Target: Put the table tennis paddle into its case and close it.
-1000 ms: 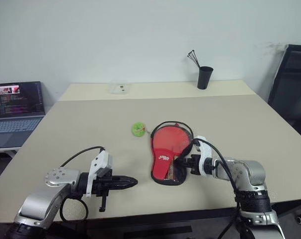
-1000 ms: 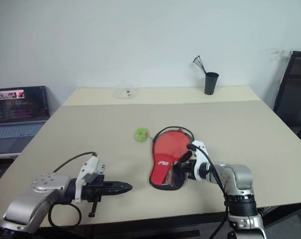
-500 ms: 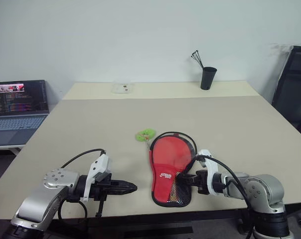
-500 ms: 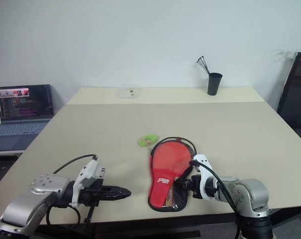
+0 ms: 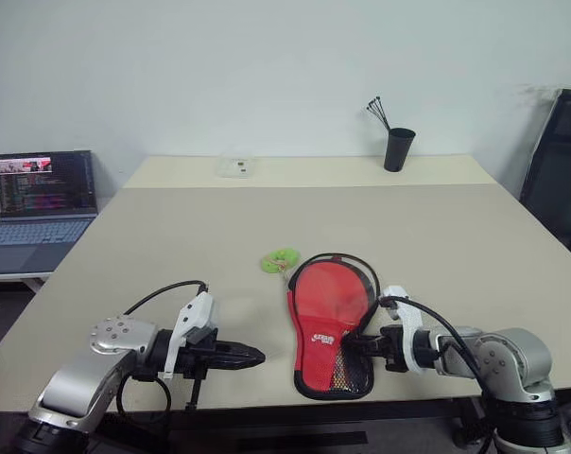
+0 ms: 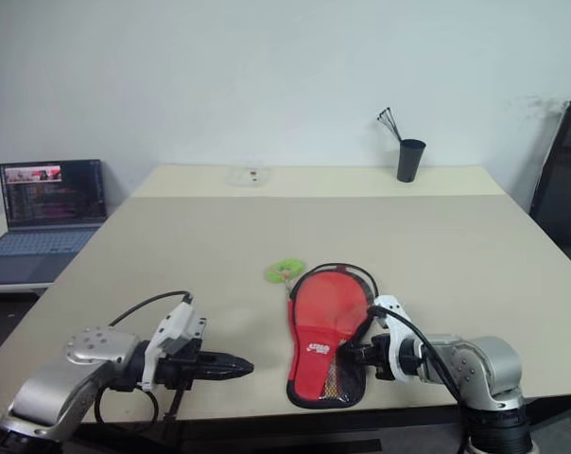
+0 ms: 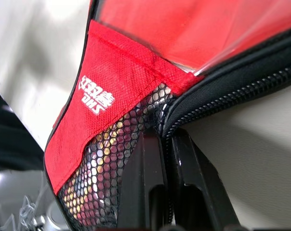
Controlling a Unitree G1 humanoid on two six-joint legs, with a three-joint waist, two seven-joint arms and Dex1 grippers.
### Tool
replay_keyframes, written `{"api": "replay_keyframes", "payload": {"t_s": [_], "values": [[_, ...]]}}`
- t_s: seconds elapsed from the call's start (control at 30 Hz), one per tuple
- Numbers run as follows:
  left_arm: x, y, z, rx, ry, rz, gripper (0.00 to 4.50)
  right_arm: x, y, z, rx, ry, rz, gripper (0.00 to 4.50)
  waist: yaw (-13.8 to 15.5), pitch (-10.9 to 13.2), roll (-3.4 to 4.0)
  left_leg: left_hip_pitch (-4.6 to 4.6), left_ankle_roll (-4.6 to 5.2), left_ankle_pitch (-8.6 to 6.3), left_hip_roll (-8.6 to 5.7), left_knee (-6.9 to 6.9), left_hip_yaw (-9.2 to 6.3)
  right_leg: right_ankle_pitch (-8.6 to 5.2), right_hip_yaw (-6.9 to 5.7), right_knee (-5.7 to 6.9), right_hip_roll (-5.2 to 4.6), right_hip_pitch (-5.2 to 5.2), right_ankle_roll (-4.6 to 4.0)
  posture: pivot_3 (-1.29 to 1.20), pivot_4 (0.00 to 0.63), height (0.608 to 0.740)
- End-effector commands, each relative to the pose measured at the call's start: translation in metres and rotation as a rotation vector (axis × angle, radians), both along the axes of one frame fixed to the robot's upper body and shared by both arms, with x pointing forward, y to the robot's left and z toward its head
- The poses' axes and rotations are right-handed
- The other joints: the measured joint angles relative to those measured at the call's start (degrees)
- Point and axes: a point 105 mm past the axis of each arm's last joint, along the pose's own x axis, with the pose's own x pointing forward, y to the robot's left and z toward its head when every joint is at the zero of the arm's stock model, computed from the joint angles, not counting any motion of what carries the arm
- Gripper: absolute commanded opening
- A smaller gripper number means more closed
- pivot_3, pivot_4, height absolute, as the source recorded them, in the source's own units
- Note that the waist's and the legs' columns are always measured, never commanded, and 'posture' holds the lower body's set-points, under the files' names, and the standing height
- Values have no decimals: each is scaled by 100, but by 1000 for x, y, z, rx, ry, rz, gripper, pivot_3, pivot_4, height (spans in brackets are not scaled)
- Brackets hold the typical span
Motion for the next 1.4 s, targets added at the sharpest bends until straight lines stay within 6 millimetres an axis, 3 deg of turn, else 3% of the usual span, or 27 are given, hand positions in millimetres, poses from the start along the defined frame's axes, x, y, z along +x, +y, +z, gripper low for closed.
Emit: {"api": "replay_keyframes", "payload": {"t_s": [0.03, 0.1, 0.27, 0.5, 0.77, 0.9, 1.0, 1.13, 1.4], "values": [[1, -3, 7, 3, -29, -11, 0, 6, 2, -1, -6, 5, -45, 271, -32, -1, -1, 5, 0, 0, 0, 0, -1, 0, 4, 3, 3, 0, 0, 0, 150, 740], [2, -4, 7, 1, -31, -7, 0, 9, -1, -1, -23, -11, -64, 712, -35, 0, -1, 11, 0, 0, 1, -1, 0, 0, 6, 6, 9, 0, 0, 0, 150, 740], [5, -6, 9, -18, -39, 27, 0, 10, -6, 9, -54, -82, -45, 2300, -16, -2, -2, 14, 0, 0, 2, 0, -3, 0, 5, 8, 13, 4, 0, 0, 150, 740], [20, -11, 13, -90, -54, 132, 0, 17, -5, 39, -98, -283, 41, 4466, 8, -1, -2, 1, 0, 0, -2, 3, -3, 2, 4, -3, -5, 4, 3, 0, 150, 740], [55, 0, 20, -174, -133, 368, 0, 31, -34, 64, -223, -448, 110, 4466, -1, 1, 0, -5, 0, 0, -7, 2, 2, 2, 1, -4, -1, -2, 3, 0, 150, 740], [64, 9, 19, -173, -147, 443, 0, 35, -32, 81, -181, -543, 123, 4466, -6, 1, 0, -4, 0, 0, -7, 1, 7, 2, -1, -3, 8, -3, 3, 0, 150, 740], [74, 18, 18, -161, -160, 519, 0, 37, -17, 94, -96, -613, 120, 4466, -5, 1, 0, -4, 0, 0, -5, 1, 7, 2, 0, -3, 10, -3, 3, 0, 150, 740], [91, 26, 17, -126, -215, 608, 864, 46, -1, 95, -90, -664, 96, 4500, 4, 1, -1, -6, -1, 0, -3, 5, 5, 3, -1, 3, 10, -3, 3, 0, 150, 740], [133, 30, 26, -112, -241, 754, 3745, 47, 9, 88, -95, -688, 102, 4500, 60, 0, -2, -16, -1, 1, -7, 7, 6, 5, -4, -4, -8, -3, 6, 0, 150, 740]]}}
